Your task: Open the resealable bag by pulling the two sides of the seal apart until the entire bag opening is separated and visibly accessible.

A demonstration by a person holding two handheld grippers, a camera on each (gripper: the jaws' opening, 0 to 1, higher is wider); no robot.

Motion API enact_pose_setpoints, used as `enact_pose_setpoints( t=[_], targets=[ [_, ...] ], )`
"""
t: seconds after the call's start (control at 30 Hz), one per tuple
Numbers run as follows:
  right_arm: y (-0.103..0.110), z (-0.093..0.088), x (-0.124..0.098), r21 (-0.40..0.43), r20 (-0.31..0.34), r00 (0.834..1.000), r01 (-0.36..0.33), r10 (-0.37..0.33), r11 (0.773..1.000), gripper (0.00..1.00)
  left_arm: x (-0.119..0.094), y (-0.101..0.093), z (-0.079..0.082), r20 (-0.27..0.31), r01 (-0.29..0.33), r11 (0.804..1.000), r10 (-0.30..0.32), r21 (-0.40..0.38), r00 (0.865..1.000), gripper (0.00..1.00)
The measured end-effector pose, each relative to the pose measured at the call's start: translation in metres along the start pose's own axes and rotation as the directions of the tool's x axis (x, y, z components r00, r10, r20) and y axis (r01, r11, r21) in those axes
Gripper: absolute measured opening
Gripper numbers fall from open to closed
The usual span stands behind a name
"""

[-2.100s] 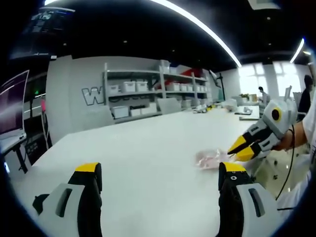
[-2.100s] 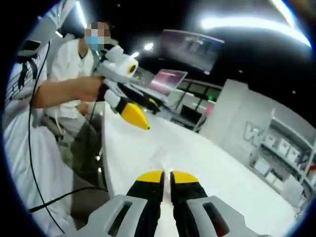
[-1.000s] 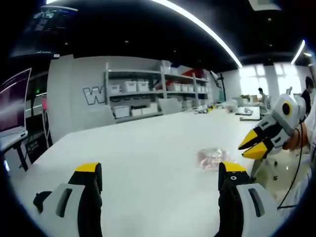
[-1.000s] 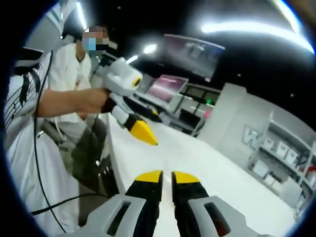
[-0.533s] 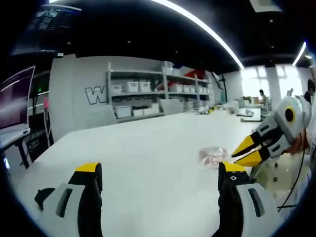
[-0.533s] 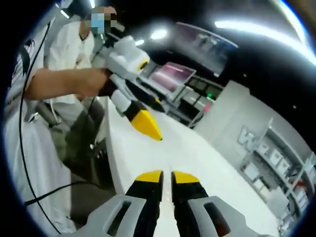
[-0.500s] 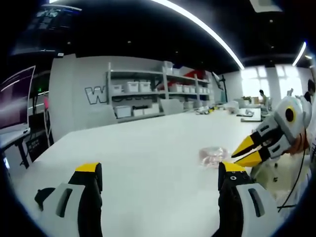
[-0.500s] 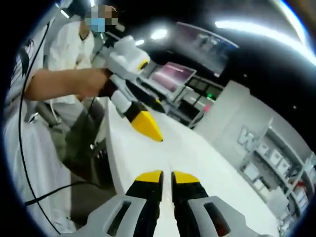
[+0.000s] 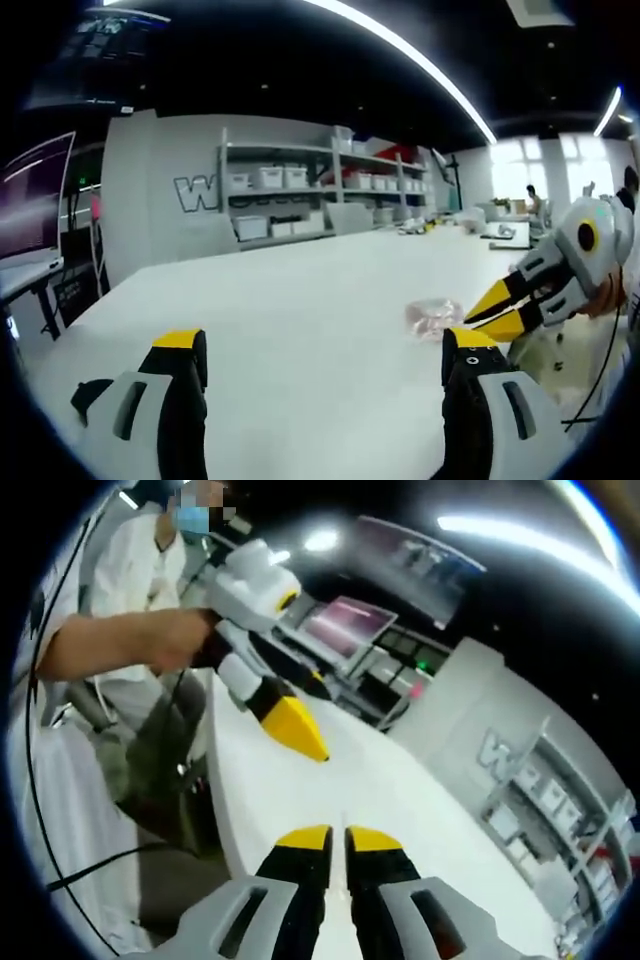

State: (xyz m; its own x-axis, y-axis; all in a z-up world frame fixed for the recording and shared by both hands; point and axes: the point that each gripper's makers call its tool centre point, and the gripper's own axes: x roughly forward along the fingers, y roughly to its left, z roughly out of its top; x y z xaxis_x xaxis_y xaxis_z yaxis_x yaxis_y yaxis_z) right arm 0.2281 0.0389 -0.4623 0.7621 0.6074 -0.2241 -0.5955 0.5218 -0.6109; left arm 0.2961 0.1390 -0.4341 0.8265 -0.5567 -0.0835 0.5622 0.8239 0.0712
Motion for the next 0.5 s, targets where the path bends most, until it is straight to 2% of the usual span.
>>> enact_pose_setpoints(
  t=[0.2, 0.5],
  targets=[
    [0.000, 0.000, 0.002, -0.010, -0.013, 1.000, -0.003, 0.003, 1.000, 0.02, 0.000, 0.000, 0.000, 0.001, 0.000, 1.000, 0.000, -0.002, 1.000, 0.97],
    [-0.005, -0.011, 0.004, 0.006, -0.062, 0.998, 0.007, -0.006, 1.000, 0.01, -0.001, -0.001, 0.003, 0.005, -0.004, 1.000, 0.004, -0.001, 1.000, 0.97]
  ],
)
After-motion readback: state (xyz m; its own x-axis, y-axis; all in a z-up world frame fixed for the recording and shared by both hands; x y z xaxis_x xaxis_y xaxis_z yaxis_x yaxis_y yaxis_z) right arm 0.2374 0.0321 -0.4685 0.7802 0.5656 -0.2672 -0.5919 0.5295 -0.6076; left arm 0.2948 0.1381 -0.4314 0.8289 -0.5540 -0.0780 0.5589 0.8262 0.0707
